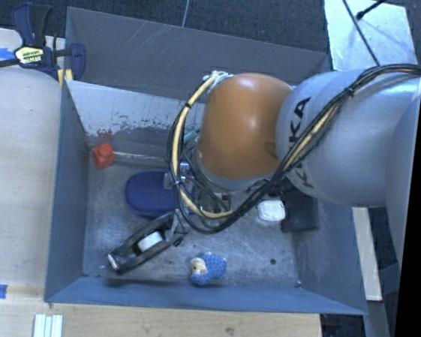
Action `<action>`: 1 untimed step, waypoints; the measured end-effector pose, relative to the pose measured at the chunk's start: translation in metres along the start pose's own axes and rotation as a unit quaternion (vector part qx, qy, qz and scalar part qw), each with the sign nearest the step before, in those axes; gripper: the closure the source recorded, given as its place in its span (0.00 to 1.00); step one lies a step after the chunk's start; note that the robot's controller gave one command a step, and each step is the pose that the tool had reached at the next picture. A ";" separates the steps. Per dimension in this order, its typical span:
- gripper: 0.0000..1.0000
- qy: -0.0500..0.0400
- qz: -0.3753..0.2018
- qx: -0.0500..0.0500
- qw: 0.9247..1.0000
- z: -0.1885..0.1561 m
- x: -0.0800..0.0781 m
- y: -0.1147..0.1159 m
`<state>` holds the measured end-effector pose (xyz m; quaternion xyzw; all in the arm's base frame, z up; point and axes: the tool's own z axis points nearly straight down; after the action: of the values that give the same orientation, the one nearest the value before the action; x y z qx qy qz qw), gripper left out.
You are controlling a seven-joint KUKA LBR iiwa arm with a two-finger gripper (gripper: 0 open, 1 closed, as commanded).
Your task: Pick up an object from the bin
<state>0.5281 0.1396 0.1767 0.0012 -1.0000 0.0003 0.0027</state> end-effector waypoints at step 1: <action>0.00 0.004 -0.243 0.002 0.970 0.095 0.012 0.011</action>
Offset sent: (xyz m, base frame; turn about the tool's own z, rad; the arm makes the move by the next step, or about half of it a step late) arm -0.0142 0.0096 -0.1067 -0.4899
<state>0.5155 0.1505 0.0815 0.2438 -0.9698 0.0014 0.0066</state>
